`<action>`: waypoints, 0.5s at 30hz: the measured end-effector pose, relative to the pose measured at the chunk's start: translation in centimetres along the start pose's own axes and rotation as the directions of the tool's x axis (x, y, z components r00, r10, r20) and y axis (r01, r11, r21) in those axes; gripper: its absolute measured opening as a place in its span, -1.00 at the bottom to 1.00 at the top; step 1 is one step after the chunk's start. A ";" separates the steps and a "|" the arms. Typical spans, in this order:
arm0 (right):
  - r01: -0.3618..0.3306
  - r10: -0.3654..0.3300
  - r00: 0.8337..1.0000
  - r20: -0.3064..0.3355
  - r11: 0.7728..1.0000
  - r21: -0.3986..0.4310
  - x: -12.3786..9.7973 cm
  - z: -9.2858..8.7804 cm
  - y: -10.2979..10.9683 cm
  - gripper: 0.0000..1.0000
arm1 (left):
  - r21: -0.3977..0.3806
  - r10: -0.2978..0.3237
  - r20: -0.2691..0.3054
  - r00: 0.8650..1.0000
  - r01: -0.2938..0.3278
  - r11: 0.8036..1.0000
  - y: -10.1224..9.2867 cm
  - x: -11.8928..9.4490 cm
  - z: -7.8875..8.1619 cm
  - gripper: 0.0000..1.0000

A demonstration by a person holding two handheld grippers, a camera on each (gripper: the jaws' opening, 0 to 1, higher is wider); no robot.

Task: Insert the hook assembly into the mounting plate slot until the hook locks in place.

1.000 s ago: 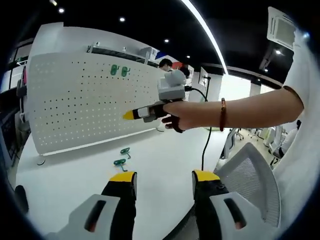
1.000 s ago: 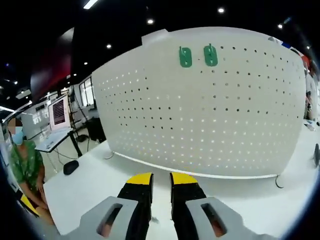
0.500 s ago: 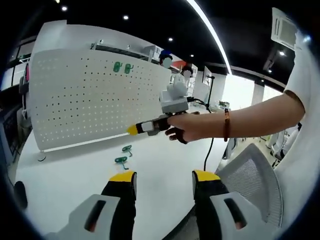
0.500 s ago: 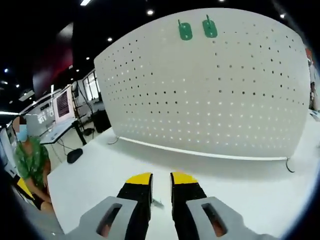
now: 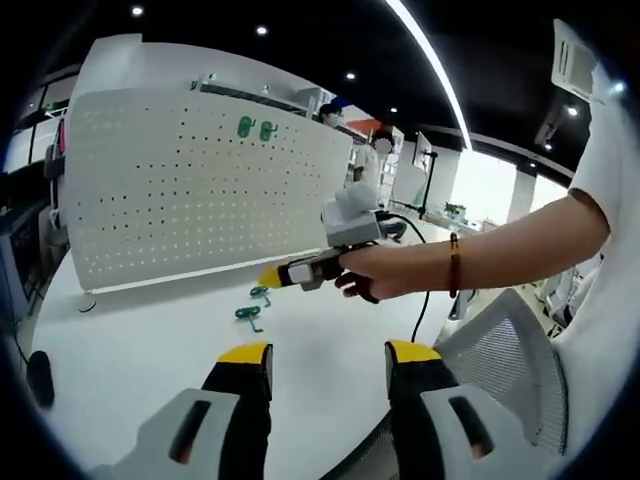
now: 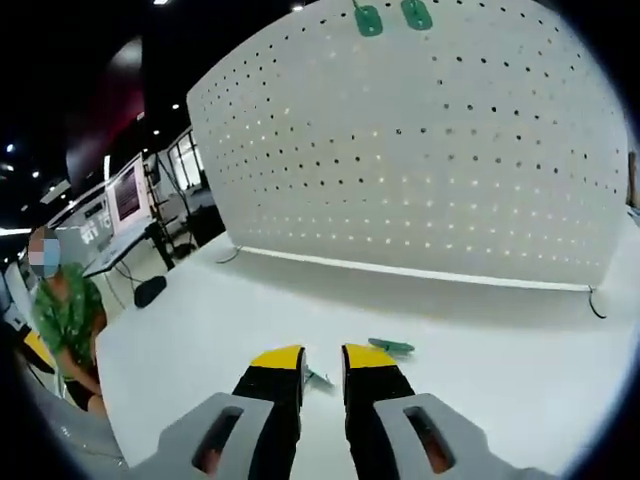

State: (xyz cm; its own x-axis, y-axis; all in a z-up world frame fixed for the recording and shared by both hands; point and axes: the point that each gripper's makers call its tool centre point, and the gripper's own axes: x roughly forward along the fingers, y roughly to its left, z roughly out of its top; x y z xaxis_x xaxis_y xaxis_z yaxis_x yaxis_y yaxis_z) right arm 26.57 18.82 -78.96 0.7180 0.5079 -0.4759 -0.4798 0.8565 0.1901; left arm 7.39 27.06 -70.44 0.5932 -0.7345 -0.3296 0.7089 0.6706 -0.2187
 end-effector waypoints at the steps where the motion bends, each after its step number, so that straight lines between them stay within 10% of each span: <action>1: -0.002 0.002 1.000 -0.003 1.000 -0.001 0.1 -0.2 0.1 -0.72 | -0.003 0.002 0.003 1.000 -0.002 1.000 0.0 0.0 0.1 -0.06; 15: -0.038 0.036 0.993 -0.115 0.999 -0.011 1.7 -3.7 -0.3 -0.69 | -0.030 0.023 -0.001 1.000 -0.023 0.999 0.6 -0.4 -0.2 -0.07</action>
State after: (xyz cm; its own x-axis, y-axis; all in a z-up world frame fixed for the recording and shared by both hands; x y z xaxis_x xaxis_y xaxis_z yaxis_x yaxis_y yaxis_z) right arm 26.13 19.08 -83.02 0.6374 0.5249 -0.5641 -0.5123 0.8355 0.1985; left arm 7.50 27.73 -70.61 0.6090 -0.7190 -0.3351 0.6833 0.6900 -0.2387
